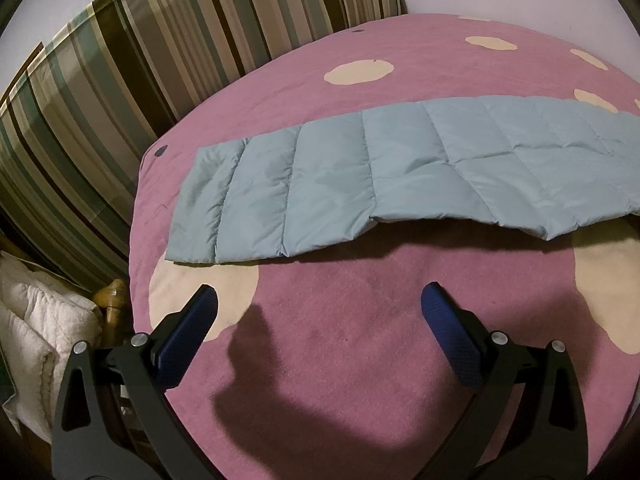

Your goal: Fold large clothes

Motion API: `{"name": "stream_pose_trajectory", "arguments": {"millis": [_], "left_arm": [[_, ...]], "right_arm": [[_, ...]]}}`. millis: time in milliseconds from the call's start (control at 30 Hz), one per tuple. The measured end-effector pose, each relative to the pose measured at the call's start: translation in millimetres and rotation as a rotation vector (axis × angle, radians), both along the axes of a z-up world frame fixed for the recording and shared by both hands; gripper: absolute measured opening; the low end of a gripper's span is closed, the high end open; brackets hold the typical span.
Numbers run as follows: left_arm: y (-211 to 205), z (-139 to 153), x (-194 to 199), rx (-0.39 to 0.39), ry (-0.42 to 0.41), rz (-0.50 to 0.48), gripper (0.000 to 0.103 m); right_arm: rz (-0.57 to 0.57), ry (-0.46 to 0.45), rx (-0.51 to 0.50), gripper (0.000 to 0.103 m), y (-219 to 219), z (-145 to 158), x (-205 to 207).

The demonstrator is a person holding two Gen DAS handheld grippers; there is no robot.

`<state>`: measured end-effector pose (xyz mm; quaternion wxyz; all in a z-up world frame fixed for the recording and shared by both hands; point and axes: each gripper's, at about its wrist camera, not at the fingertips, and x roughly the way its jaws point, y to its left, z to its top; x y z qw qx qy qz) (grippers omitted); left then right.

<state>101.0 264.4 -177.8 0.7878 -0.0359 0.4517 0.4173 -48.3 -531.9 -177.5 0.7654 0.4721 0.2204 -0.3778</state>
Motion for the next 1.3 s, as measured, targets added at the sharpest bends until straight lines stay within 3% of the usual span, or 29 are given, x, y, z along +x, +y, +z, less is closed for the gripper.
{"name": "stream_pose_trajectory", "arguments": {"millis": [33,67,100,133,167,233,467,767,1067,1300], "left_arm": [[0,0,0,-0.002,0.000,0.000,0.101],[0,0,0,-0.002,0.000,0.000,0.101],[0,0,0,-0.001,0.001,0.000,0.101],[0,0,-1,-0.001,0.001,0.000,0.101],[0,0,-1,-0.002,0.000,0.000,0.101],[0,0,-1,-0.001,0.001,0.000,0.101],[-1,0,0,-0.003,0.000,0.000,0.101],[1,0,-1,0.003,0.008,-0.003,0.101],[5,0,-3,-0.030,-0.013,-0.001,0.101],[6,-1,-4,-0.035,-0.016,-0.001,0.101]], "right_arm": [[-0.011,0.010,-0.009,0.062,0,1,1],[-0.024,0.028,-0.018,0.044,-1,2,1],[-0.036,0.052,-0.025,0.035,-1,2,3],[-0.035,0.049,-0.025,0.020,-3,1,6],[-0.028,0.025,-0.013,0.011,-6,-1,8],[-0.013,0.020,-0.017,0.006,-9,1,10],[0.131,0.010,-0.235,0.005,35,59,46],[0.525,-0.078,-0.346,0.004,168,114,153],[0.862,-0.068,-0.394,0.004,314,105,244],[1.045,-0.021,-0.383,0.004,385,77,277]]}}
